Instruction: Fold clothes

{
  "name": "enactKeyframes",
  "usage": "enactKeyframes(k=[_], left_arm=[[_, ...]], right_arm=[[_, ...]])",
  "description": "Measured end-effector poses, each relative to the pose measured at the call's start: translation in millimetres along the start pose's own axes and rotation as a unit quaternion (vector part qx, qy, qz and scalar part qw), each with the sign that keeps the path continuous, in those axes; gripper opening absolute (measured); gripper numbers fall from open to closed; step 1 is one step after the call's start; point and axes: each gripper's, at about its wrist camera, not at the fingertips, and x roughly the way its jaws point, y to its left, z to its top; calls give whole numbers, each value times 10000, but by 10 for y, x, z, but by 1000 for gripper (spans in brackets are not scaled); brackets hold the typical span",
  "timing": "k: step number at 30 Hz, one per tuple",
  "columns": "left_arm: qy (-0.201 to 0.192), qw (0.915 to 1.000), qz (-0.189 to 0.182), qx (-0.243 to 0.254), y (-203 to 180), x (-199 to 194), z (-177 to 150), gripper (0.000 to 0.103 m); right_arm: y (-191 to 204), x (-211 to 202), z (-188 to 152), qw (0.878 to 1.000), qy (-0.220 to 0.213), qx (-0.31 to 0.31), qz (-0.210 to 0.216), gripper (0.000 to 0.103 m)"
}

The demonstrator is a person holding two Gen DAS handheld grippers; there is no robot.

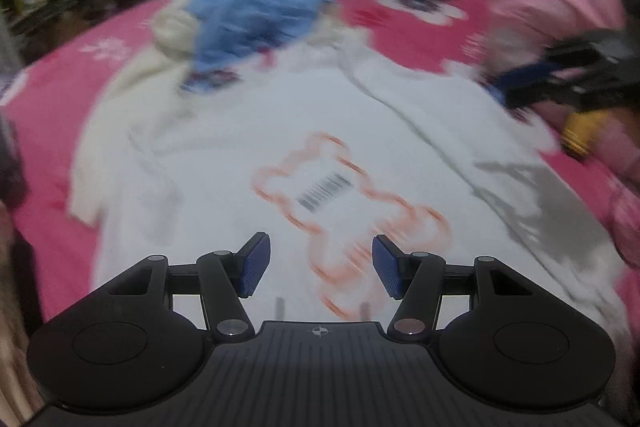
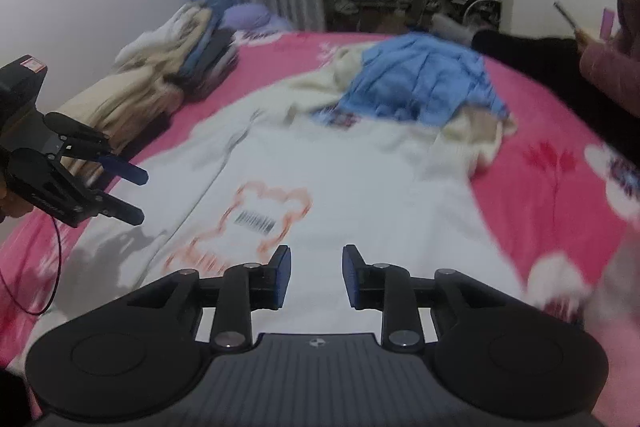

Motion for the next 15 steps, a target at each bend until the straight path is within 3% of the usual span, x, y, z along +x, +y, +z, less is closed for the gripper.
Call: enactKeyframes(k=[5, 8, 15], left_arm=[[-489, 9908, 692, -1055, 566, 247, 193, 57], [-701, 9836, 906, -1393, 838, 389, 287, 57], [-788, 9829, 981, -1341, 1174, 846, 621, 57]], right_arm=[[-220, 458, 378, 9997, 46, 17, -229, 32], [-404, 752, 543, 9989, 87, 258, -374, 38], [-799, 1364, 780, 9977, 87, 509, -447, 42]])
